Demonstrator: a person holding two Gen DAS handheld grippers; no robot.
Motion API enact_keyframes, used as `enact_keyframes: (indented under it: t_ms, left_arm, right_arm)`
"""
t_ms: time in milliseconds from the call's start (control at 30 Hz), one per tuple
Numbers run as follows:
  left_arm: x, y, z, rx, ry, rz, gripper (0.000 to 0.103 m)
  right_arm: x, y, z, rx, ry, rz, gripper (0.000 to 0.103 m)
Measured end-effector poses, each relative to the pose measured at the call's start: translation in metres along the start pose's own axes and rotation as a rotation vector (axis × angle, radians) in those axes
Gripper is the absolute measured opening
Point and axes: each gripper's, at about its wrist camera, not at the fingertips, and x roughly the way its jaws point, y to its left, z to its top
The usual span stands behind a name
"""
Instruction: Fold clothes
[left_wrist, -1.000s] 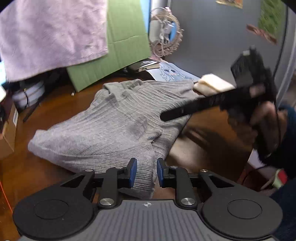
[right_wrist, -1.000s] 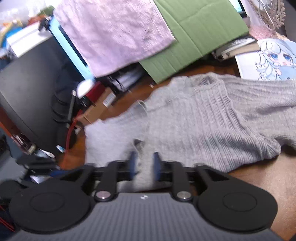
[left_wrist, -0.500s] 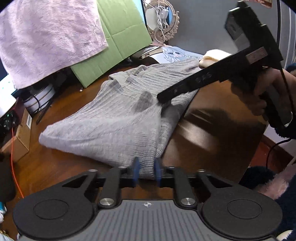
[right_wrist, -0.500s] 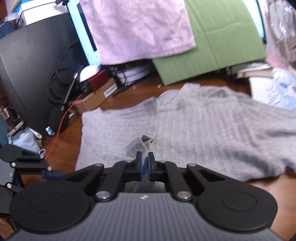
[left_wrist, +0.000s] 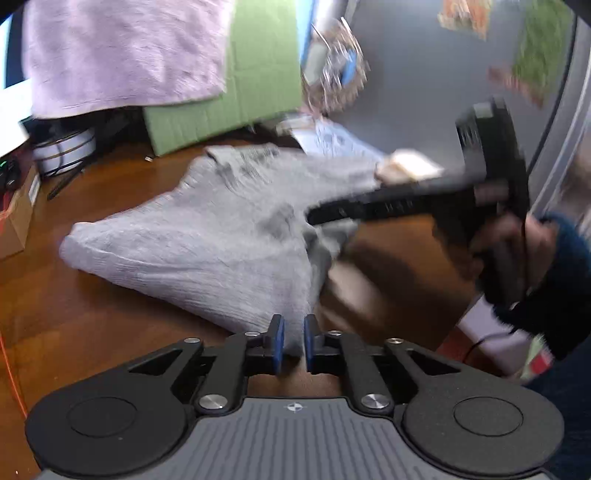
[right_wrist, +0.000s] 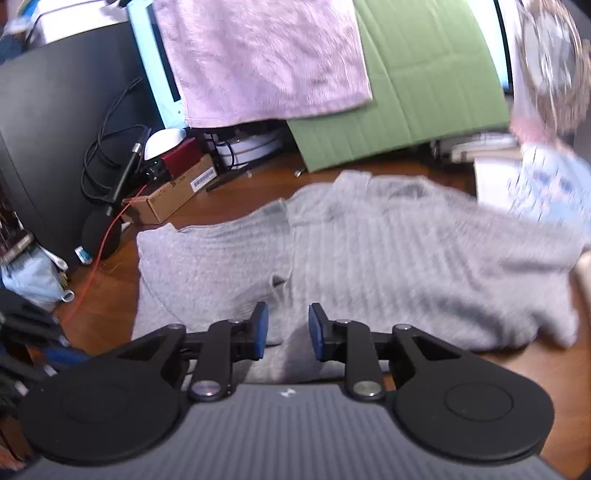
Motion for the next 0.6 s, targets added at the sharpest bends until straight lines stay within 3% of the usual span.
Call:
enact_keyframes:
  t_ms: [100,167,267,400,500,533,600]
  left_arm:
    - [-0.020,0.034,0.006,-0.104,-0.064,0.060,0.028]
    - [-0.024,0.061,0.011,-0.181,-0.094,0.149,0.029]
    - [-0.021,0.103,0.018,-0.318,-0.135,0.227,0.046]
    - [-0.005,0.148,0.018,-0.505,-0.143,0.176,0.046]
    - [0.009,0.157,0.020,-0.536,-0.115,0.198,0.041]
    - [0.014,0.158,0.020,-0.539,-0.105,0.199,0.027]
    - [0.022,0.158,0.022,-0.526,-0.096,0.209,0.011]
  right_arm:
    - [-0.006,0.009,0.007,-0.056,-0.011,-0.013,0.026]
    - [-0.007,0.018,0.008,-0.082,-0.015,0.037,0.026]
    - [-0.006,0.032,0.006,-0.118,-0.015,0.128,0.027]
    - [0.002,0.053,-0.001,-0.153,0.011,0.247,0.027]
    - [0.014,0.067,-0.009,-0.173,0.063,0.298,0.024]
    - [0.017,0.071,-0.013,-0.186,0.080,0.298,0.021]
    - [0.023,0.079,-0.020,-0.212,0.115,0.298,0.018]
